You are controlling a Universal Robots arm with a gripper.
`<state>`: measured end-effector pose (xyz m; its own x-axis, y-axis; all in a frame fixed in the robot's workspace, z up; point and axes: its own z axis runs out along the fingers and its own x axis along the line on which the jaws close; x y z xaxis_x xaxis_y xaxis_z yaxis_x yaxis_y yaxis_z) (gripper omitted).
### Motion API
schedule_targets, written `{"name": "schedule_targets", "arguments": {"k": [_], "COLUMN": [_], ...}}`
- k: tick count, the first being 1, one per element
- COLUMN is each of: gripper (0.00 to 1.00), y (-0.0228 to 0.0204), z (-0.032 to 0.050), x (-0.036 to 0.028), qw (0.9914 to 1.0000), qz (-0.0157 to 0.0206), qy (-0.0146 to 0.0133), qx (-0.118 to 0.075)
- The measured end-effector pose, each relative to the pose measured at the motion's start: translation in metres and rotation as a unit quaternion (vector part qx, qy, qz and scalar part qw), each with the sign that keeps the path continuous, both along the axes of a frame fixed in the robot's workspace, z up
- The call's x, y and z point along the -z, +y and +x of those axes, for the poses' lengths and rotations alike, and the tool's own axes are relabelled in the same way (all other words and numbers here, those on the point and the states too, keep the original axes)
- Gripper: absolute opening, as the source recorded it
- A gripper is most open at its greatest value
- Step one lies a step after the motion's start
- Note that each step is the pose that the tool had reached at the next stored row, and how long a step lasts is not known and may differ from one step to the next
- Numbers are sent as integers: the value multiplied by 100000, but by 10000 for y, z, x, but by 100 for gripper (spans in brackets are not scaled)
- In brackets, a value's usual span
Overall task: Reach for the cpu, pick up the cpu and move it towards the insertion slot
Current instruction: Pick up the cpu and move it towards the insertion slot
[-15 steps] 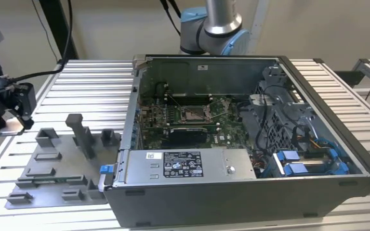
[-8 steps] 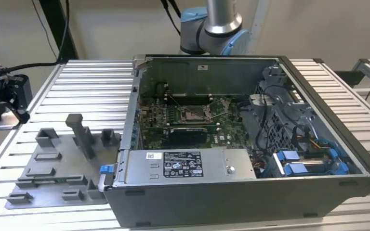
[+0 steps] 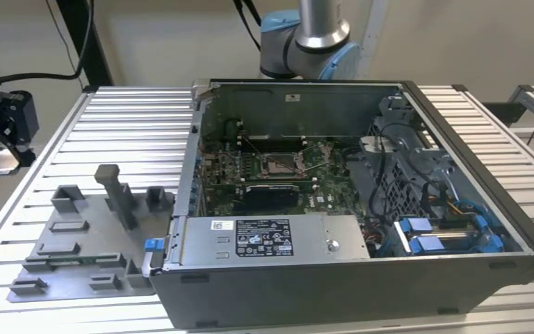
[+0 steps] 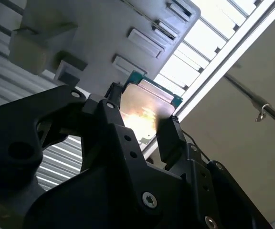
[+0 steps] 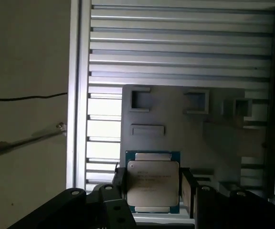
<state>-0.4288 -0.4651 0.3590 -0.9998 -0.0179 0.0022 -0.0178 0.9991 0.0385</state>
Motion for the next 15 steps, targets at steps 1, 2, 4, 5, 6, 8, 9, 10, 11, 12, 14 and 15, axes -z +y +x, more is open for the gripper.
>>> {"name": "schedule_targets", "arguments": {"k": [1,2,4,5,6,8,9,10,11,12,14,15], "gripper": [0,0,0,0,0,0,0,0,0,0,0,0], "y": [0,0,0,0,0,0,0,0,0,0,0,0], "z": [0,0,0,0,0,0,0,0,0,0,0,0], "x": [-27,-53,-109,-135,-163,-217,-243,-269,-291,-312,-332,-333], "qw": [100000,100000,100000,100000,100000,100000,100000,100000,100000,100000,100000,100000], "qz": [-3,-5,0,-3,-7,-2,-1,-1,-6,-5,0,3], "qy": [2,5,-2,1,6,-1,-1,1,5,4,-4,-6], "qx": [0,0,-1,0,0,0,-1,-1,2,0,1,-2]}}
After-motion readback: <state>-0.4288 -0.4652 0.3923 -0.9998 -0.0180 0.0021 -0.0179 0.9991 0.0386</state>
